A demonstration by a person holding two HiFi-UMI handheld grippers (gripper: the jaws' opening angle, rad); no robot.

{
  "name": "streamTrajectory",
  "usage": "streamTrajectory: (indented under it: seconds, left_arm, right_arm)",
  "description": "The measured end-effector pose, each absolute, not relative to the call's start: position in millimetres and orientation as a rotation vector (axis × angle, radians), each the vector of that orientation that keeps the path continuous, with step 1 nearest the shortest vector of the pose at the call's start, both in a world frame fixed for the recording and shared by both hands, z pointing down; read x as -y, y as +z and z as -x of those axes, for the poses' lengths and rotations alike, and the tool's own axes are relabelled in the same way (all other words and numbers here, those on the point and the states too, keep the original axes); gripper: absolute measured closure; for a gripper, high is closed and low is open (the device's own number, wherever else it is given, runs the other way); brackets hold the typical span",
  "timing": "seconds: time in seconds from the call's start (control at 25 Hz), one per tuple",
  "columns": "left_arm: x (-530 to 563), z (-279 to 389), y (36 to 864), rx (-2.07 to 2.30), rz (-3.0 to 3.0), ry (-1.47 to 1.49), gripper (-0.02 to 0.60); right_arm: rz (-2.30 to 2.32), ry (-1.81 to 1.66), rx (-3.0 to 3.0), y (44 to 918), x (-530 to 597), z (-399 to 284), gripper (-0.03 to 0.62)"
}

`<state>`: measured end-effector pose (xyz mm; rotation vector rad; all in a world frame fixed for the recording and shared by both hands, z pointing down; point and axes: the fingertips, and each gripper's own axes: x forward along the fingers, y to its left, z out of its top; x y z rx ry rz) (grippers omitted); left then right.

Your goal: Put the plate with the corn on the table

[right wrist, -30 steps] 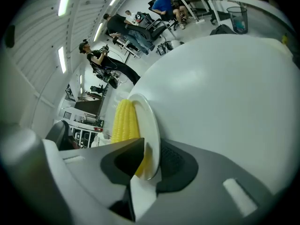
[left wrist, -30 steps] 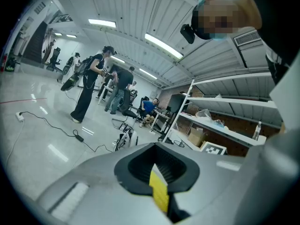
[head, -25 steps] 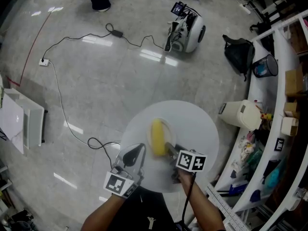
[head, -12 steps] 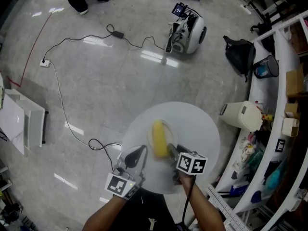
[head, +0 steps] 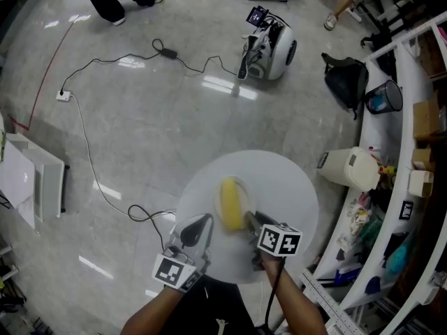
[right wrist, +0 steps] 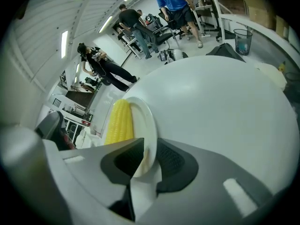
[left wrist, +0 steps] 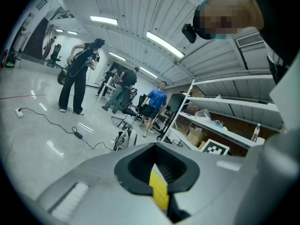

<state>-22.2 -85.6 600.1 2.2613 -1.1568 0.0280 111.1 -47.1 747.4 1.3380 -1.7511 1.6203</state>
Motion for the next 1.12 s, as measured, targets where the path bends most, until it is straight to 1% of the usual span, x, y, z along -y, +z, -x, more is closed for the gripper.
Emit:
streamTrajectory:
  seconds: [0.44,0.56,0.6,0.72,1.12]
  left_arm:
    - [84.8,21.3,596.6,1.146,-2.259,0.015,0.577]
    - [82.8,21.7,593.4,1.144,-2.256,0.015,0.577]
    - [82.9,21.7,591.5,1.144,-2.258,0.013,0.577]
    - [83.0,20.8,583.9,1.147,-2.267,-0.001,0.577]
    - [69.2,14.8,554.1,1.138,-2.301,-0.036,0.577]
  right_arm:
    - [-1.377,1.598,1.750,737.3,46.3,-119.6,0.500]
    - [-1.396,1.565,1.765,729.7,48.1,-119.8,0.528]
    - [-1.405,1.551,1.771,726.4,49.4,-120.4,0.551]
    - [-1.431,1.508,1.786,716.3,52.3,-123.2,0.577]
    - [-1.453,1.358,1.945,665.0,56.4,-119.4,0.585]
